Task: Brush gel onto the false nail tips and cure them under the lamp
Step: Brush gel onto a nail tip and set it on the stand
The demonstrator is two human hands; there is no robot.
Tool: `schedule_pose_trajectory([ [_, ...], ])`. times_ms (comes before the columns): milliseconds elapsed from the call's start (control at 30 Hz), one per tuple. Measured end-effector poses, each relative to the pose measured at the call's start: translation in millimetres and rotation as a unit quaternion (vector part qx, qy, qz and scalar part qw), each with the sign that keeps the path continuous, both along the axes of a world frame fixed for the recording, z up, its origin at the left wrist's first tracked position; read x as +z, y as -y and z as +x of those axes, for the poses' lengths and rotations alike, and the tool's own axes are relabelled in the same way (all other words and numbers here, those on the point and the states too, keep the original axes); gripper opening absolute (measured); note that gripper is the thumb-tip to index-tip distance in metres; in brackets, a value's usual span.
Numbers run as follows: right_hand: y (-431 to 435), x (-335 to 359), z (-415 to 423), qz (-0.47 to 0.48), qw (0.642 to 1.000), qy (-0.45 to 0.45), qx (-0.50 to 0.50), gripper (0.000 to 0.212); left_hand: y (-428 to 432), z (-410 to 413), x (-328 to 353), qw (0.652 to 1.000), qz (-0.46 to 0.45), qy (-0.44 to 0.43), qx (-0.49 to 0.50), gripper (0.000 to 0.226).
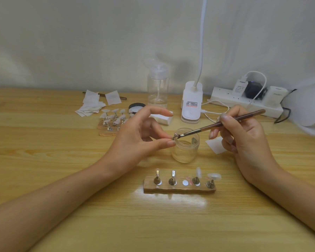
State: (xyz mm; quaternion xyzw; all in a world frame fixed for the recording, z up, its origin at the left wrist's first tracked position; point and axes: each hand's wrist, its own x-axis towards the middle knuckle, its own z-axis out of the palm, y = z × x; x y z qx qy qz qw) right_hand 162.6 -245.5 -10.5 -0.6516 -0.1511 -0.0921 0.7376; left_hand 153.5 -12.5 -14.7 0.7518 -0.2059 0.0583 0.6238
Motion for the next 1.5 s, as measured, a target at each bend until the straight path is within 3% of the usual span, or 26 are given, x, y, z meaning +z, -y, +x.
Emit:
schedule_pose_trajectory([
  [633, 0.5, 0.9, 1.2, 0.038, 0.999, 0.015, 0.005, 0.018, -0.1, 0.2, -0.8, 1.000, -0.001, 0.003, 0.000, 0.052],
  [833, -0.5, 0.5, -0.3, 0.001, 1.000, 0.006, -0.006, 0.021, 0.2, 0.3, -0.5, 1.000, -0.001, 0.004, 0.000, 0.051],
  [1000, 1.4, 0.7, 2.2, 0.035, 0.999, 0.022, 0.001, 0.021, 0.6, -0.5, 0.6, 1.000, -0.001, 0.003, 0.003, 0.052],
  [1500, -0.2, -0.2, 0.6, 0.009, 1.000, 0.009, 0.000, 0.021, 0.5, -0.5, 0.9, 1.000, -0.001, 0.003, 0.003, 0.052],
])
